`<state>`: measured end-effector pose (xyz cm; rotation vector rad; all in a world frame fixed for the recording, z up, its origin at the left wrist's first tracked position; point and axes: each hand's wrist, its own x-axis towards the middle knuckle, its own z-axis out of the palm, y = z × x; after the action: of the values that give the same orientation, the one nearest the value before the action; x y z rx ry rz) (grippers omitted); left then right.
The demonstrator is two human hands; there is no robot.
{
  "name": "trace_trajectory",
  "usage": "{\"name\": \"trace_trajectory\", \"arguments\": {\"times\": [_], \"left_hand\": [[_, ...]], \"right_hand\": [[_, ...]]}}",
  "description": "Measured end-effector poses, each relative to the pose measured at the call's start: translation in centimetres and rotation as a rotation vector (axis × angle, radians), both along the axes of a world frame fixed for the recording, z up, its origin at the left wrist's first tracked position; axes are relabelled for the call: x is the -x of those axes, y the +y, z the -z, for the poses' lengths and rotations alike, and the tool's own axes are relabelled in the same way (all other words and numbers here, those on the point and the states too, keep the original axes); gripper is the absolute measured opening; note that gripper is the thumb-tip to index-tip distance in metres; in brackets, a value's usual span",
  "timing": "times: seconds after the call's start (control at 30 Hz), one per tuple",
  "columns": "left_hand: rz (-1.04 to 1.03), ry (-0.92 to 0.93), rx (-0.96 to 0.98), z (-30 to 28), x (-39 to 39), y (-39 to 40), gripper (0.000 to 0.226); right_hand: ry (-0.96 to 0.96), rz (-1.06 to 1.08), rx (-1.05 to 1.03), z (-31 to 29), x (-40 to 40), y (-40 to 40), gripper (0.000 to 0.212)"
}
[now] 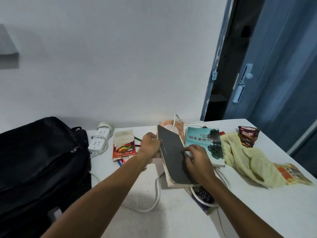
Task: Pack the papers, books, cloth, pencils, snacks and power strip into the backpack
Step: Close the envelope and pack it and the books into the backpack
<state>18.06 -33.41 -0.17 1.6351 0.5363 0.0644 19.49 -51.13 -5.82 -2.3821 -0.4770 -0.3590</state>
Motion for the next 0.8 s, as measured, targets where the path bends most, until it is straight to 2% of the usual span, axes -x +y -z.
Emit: {"name": "trace_trajectory", "arguments": {"times": [0.13,0.23,0.3,0.37,0.4,0.47,0.53,0.6,0.67,0.73,0.8], "left_hand": [[-0.091,-0.102,0.123,-2.0,1.4,2.8,0.016],[-0.178,-0.184,0.196,-3.7,2.7,6.6,0.018],[-0.256,-0.252,0.257,-4.9,3.8,8.7,0.022],[-0.344,-0.314,0.293,-5.7,5.4,10.8,0.022],[-0.378,-0.337,0.310,-5.9,6.3,11.9,0.019],[-0.408,-0.357,0.329,-5.5,7.9,13.7,0.012],[-0.420,-0.379,0.352,-5.2,9.5,15.2,0.009],[-0.388,-0.393,0.372,-5.0,11.5,17.0,0.005],[-0.310,-0.333,0.214,-4.8,14.4,19.8,0.007],[-0.179,-0.189,-0.178,-4.0,17.8,23.2,0.021],[-0.003,0.035,-0.602,-2.7,21.1,26.1,0.044]], "right_hand": [[0.047,0.015,-0.189,-0.8,-0.3,0.8,0.024],[0.157,0.010,-0.425,-2.5,-0.3,2.6,0.029],[0.406,-0.048,-0.714,-4.1,0.2,4.3,0.027],[0.832,-0.239,-1.094,-5.2,0.9,6.4,0.023],[1.022,-0.324,-1.208,-5.5,1.3,7.5,0.027],[1.223,-0.511,-1.242,-5.7,2.5,10.0,0.039],[1.227,-0.590,-1.183,-5.5,3.5,12.8,0.032],[1.178,-0.548,-1.170,-5.8,4.3,15.4,0.027],[1.179,-0.564,-1.164,-5.9,4.7,17.8,0.032],[1.203,-0.618,-1.150,-6.2,5.0,19.7,0.035],[1.237,-0.664,-1.129,-6.6,5.1,21.0,0.035]]}}
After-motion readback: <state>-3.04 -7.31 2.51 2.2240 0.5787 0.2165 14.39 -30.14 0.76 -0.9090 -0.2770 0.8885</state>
